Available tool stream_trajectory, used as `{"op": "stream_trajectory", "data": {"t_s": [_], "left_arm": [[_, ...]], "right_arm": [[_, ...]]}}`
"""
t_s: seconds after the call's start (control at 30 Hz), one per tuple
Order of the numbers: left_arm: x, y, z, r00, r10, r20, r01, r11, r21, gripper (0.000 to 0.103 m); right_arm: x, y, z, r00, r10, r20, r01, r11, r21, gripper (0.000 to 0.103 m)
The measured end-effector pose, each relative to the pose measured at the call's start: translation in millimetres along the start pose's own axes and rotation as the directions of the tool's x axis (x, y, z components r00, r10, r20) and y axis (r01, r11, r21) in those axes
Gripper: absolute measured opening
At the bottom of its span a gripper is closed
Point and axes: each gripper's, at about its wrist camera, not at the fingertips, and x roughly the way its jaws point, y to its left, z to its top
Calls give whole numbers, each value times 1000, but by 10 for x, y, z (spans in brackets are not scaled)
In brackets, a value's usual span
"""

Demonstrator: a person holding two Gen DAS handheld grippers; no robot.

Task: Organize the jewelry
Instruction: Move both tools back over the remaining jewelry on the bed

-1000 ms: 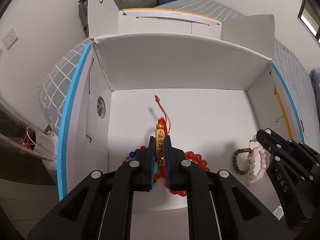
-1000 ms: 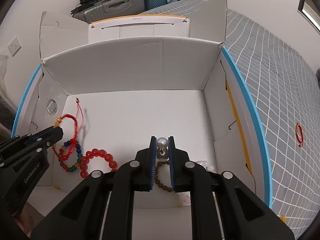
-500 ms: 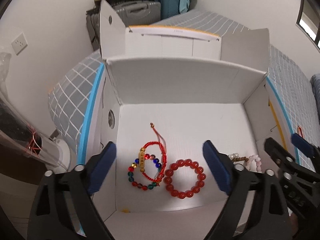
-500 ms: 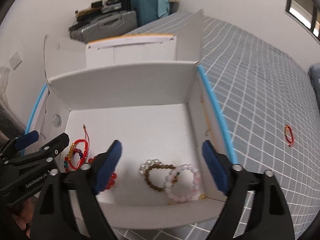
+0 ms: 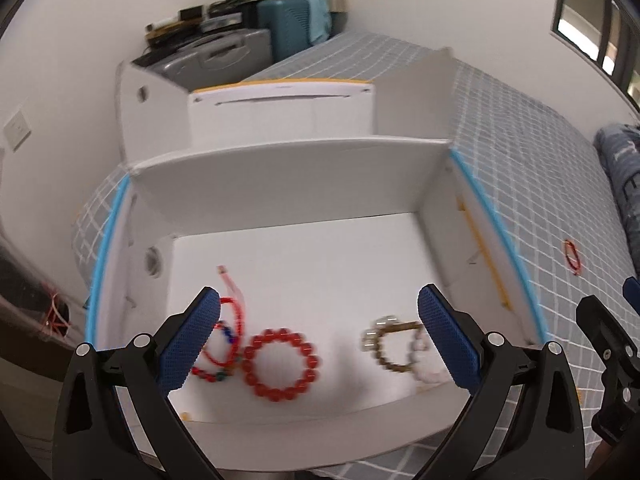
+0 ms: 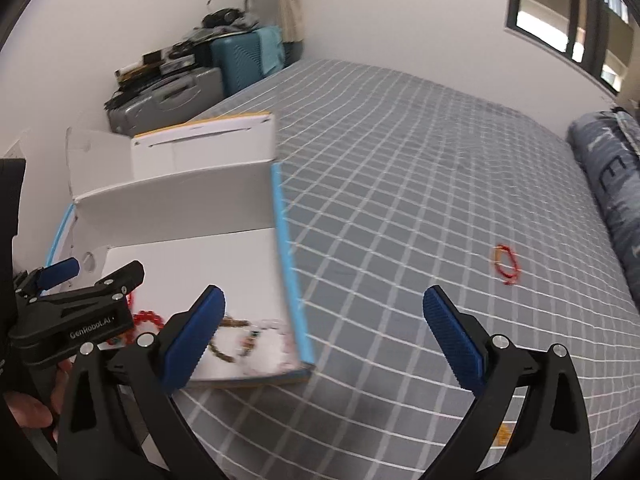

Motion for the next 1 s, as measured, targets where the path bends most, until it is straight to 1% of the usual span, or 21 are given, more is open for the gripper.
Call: {"op": "stream_trajectory", "data": {"t_s": [0.17, 0.33, 0.43, 0.6, 0.67, 0.87, 1.0], "left_arm": [[-79, -417, 28, 999, -31, 14, 30, 998, 59, 97], [-153, -852, 49, 995, -98, 34, 94, 990, 103, 97], [-164, -1176, 48, 989, -140, 43, 133, 981, 140, 97], [-124, -1685, 20, 983, -180, 27, 171, 965, 198, 97], [-88, -1922, -6, 979, -204, 19, 195, 955, 226, 97], [118, -2528, -112, 965, -260, -22, 255, 925, 280, 97], [273, -2935, -179, 961, -273, -48, 274, 907, 319, 97]], "right_arm": [[-146, -446, -116, 999, -50, 21, 49, 998, 39, 95], [-235, -921, -293, 996, -86, 13, 85, 993, 87, 95], [-268, -1181, -413, 994, -111, 3, 110, 988, 110, 95], [-300, -1567, -603, 990, -141, -22, 142, 979, 147, 95], [-327, -1714, -696, 988, -150, -29, 152, 974, 168, 95], [-365, -2011, -1013, 984, -171, -51, 178, 961, 211, 95], [-321, -2194, -1262, 982, -175, -71, 186, 956, 225, 95]]}}
